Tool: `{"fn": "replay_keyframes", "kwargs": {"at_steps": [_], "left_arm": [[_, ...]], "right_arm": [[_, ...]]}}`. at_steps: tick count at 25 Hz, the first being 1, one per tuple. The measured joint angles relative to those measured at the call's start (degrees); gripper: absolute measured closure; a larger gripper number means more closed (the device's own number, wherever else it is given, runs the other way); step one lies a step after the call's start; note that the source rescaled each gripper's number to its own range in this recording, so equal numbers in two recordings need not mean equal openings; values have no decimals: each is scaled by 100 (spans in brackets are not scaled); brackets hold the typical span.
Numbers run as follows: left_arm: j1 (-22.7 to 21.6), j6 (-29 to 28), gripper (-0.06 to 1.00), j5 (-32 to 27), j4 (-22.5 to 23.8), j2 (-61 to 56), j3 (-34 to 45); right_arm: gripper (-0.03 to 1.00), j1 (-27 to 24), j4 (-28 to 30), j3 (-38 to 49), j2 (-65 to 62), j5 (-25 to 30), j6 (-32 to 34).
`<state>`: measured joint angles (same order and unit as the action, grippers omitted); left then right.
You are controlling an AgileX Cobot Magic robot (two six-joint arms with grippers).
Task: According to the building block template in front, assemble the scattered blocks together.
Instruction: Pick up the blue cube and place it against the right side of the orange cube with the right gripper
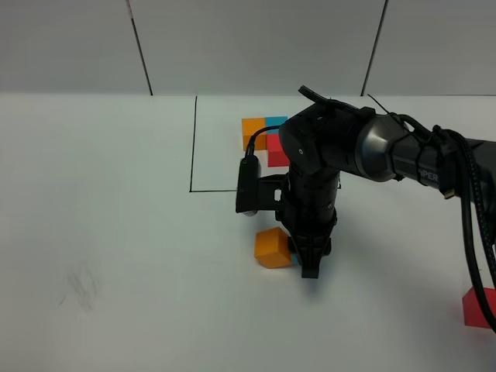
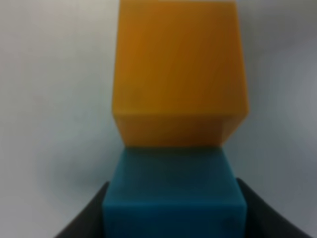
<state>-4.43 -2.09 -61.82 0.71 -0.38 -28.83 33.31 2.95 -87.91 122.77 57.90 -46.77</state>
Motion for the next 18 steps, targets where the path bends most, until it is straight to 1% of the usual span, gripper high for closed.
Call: {"fn": "replay_keyframes", "kwargs": {"at_steps": [4, 9, 12, 18], "left_arm": [[0, 0, 29, 0, 0, 0, 0], [0, 0, 29, 0, 0, 0, 0], [0, 0, 29, 0, 0, 0, 0], [0, 0, 29, 0, 0, 0, 0]], "right_arm": [[77, -7, 11, 0, 128, -34, 0], [77, -7, 15, 0, 206, -268, -32], [77, -7, 17, -2, 238, -382, -131], [77, -7, -73, -2, 299, -435, -500]]}}
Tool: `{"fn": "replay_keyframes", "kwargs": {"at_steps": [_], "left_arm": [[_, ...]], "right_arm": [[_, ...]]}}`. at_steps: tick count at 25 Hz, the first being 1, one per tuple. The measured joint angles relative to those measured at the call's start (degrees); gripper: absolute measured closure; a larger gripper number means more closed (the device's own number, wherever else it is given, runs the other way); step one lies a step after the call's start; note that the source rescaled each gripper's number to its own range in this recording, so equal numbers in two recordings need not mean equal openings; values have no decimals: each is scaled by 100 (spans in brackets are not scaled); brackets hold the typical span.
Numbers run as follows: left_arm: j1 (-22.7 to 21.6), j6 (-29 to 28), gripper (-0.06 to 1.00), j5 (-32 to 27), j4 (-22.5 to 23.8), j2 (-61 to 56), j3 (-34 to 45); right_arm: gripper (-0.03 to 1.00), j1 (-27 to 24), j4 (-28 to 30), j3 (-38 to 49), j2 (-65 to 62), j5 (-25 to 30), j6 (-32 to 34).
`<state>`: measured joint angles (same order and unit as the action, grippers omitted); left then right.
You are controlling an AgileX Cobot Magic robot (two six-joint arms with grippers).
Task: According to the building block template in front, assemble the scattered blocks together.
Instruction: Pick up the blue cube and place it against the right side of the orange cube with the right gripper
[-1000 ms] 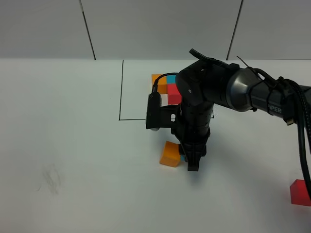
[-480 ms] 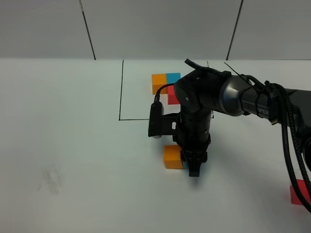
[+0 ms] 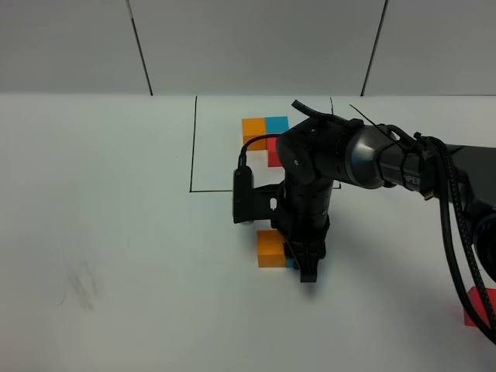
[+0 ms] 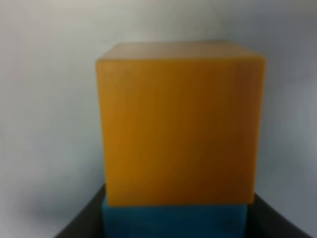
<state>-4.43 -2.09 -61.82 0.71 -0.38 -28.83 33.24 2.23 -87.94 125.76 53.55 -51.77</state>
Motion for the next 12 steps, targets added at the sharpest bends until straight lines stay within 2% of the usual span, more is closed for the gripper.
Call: {"fn": "replay_keyframes", "kwargs": {"at_steps": [12], "left_arm": [[0, 4, 29, 0, 0, 0, 0]], "right_arm": [[77, 0, -83, 0, 0, -75, -145]]}}
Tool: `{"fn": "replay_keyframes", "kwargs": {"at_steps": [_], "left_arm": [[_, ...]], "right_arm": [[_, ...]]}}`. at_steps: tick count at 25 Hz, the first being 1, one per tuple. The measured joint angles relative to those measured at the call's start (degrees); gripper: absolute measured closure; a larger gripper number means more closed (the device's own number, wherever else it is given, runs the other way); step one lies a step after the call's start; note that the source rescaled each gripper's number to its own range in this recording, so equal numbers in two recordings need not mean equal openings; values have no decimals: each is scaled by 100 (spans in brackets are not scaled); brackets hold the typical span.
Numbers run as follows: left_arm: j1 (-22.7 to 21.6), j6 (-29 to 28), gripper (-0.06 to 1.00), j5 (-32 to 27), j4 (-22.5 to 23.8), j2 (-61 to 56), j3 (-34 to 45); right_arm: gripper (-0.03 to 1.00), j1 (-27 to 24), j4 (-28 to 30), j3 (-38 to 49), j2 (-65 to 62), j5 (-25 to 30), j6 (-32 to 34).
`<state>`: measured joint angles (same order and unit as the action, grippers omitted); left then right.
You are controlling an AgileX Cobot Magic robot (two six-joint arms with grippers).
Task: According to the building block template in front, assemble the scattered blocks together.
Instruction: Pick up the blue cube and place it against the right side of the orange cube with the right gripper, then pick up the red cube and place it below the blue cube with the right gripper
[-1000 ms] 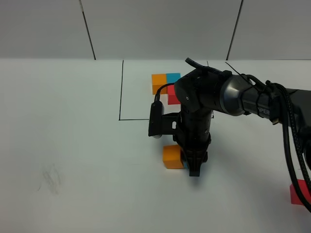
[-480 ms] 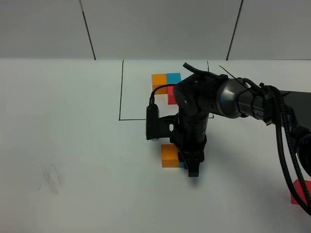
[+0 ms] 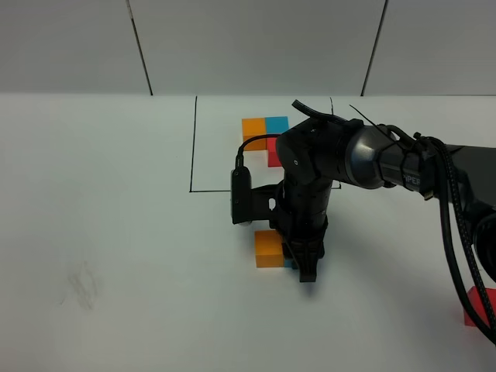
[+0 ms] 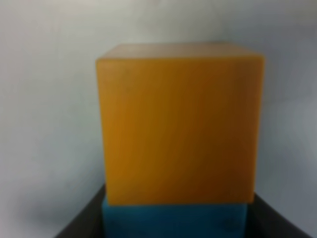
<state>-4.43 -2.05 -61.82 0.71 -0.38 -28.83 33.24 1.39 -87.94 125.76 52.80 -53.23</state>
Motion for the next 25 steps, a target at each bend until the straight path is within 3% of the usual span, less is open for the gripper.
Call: {"fn": "replay_keyframes", "kwargs": {"at_steps": [3, 5, 8, 11, 17, 23, 25], "left_arm": [[0, 0, 29, 0, 0, 0, 0], [0, 0, 29, 0, 0, 0, 0], [0, 0, 29, 0, 0, 0, 0], [0, 0, 29, 0, 0, 0, 0], [0, 0, 29, 0, 0, 0, 0], [0, 0, 29, 0, 0, 0, 0], [0, 0, 29, 0, 0, 0, 0]], "right_arm": [[74, 0, -45, 0, 0, -13, 20], [58, 0, -57, 0, 0, -13, 93], [17, 0, -64, 0, 0, -13, 359], [1, -18, -94, 0, -19, -13, 874], [-3, -437, -169, 412, -826, -38, 3315], [3, -1357, -139, 1925, -2243, -180, 5542], [7, -1661, -139, 2583, -2794, -402, 5883]]}}
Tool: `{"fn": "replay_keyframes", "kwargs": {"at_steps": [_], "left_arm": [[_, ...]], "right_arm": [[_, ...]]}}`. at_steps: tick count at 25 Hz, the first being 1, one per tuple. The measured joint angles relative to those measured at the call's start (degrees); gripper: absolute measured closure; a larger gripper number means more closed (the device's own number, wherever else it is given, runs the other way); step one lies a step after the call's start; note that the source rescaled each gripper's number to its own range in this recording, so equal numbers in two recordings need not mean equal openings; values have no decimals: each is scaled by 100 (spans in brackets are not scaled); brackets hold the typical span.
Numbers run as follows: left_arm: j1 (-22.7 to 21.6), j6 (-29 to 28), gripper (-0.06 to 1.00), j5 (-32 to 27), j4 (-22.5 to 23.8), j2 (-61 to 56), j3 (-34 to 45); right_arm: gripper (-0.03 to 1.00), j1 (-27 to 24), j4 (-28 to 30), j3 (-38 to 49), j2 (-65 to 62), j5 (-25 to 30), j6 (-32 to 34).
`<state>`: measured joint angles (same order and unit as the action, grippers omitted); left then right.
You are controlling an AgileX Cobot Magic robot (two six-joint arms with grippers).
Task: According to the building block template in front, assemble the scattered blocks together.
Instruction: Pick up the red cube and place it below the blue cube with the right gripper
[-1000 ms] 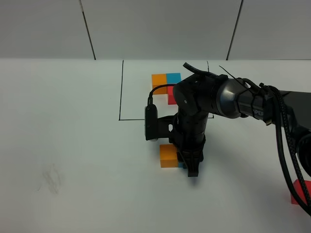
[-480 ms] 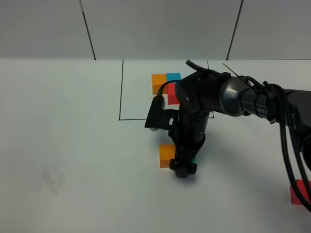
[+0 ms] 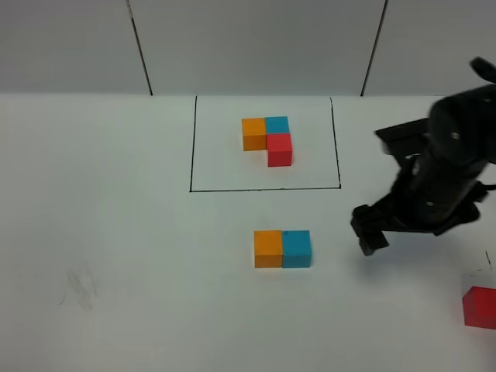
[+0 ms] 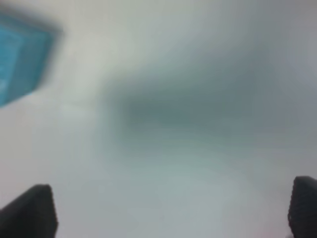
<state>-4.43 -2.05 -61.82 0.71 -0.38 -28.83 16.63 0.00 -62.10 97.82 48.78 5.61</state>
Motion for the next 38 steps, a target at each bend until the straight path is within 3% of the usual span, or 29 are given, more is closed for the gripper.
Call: {"fn": "replay_keyframes", "kwargs": {"at_steps": [6, 14, 32, 38], "left_arm": [[0, 0, 29, 0, 0, 0, 0], [0, 0, 29, 0, 0, 0, 0], [0, 0, 29, 0, 0, 0, 0], [0, 0, 29, 0, 0, 0, 0]], "right_arm": [[12, -948, 71, 1414, -1387, -485, 163], [13, -1788, 173, 2080, -1942, -614, 130], [14, -1839, 142, 2346, -498, -1709, 73], [18, -1839, 67, 2438, -268, -2033, 73]]}}
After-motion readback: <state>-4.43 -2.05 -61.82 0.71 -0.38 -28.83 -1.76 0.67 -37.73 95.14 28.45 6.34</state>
